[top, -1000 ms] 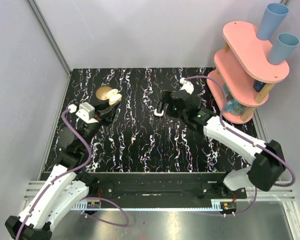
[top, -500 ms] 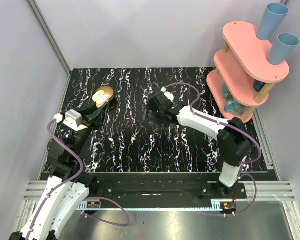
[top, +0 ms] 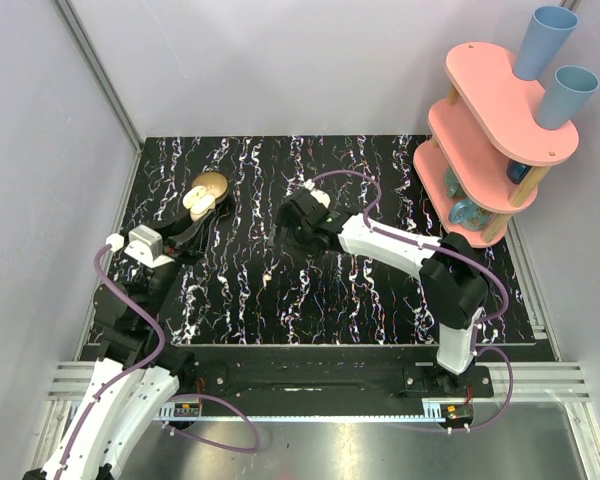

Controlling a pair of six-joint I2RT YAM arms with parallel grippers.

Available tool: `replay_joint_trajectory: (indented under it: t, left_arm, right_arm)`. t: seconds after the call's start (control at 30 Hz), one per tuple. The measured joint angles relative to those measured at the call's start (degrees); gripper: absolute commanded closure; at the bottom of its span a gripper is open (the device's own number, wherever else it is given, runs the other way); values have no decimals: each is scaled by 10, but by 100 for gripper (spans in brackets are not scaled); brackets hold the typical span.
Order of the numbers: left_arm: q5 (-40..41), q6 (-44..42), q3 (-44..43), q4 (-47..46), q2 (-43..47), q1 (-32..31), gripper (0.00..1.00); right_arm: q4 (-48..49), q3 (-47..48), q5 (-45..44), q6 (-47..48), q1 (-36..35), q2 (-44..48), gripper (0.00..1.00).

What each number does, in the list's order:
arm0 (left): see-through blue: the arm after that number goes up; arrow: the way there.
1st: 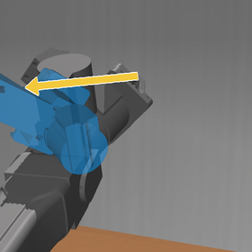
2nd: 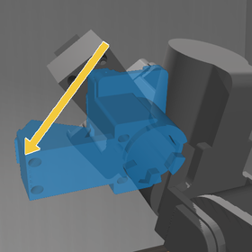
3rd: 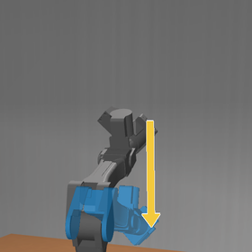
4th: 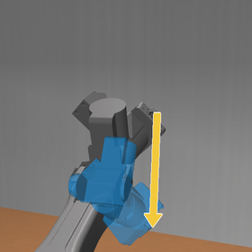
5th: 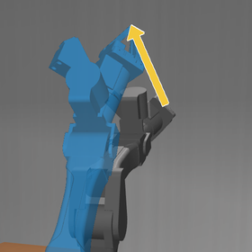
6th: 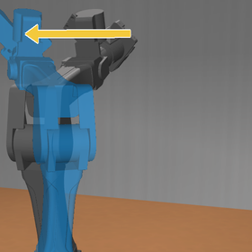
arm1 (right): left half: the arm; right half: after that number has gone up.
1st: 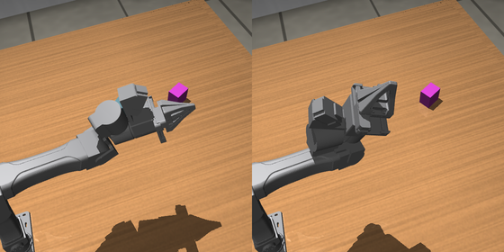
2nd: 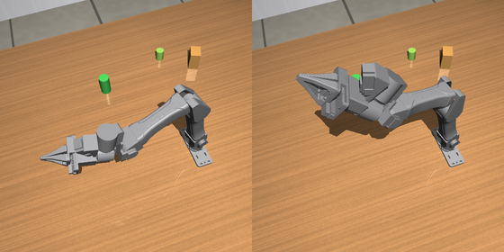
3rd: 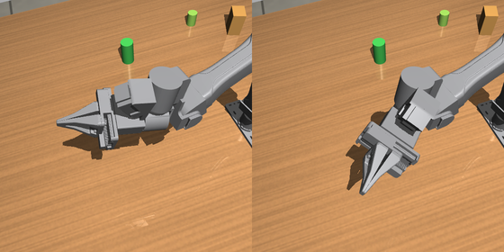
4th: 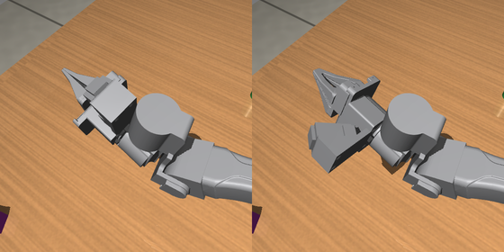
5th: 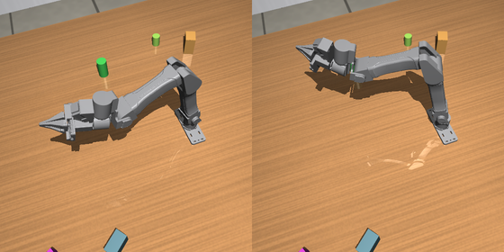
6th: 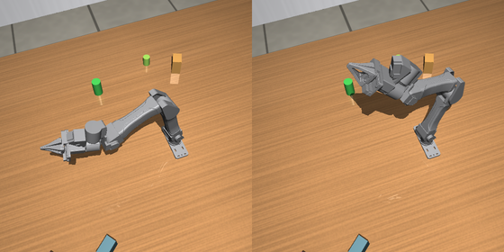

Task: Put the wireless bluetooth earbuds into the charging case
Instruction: Pick up the left earbud from the center of the board.

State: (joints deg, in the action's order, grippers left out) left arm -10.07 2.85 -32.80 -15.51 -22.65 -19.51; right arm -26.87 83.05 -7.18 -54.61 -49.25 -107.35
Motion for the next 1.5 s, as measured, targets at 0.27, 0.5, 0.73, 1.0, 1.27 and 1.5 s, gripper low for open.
replay_joint_trajectory:
  t: [0.27, 0.5, 0.73, 1.0, 1.27, 1.5]
  left_arm:
    - [4, 0, 11, 5, 20, 0, 100]
    - [16, 0, 19, 9, 35, 0, 100]
    - [32, 0, 27, 13, 42, 0, 100]
    - [72, 0, 41, 21, 52, 0, 100]
    - [95, 0, 57, 19, 66, 0, 100]
    - [97, -5, 67, 18, 74, 0, 100]
  right_arm:
    - [-19, 25, 35, 2, 22, -15, 0]
    - [-14, -29, 31, -85, 46, 9, 14]
    - [-53, 49, 70, -135, 53, -64, 17]
    - [-116, 122, 67, -180, 0, -111, 25]
    - [-132, 160, 72, -193, -33, -151, 34]
    - [-154, 160, 83, -187, -34, -195, 44]
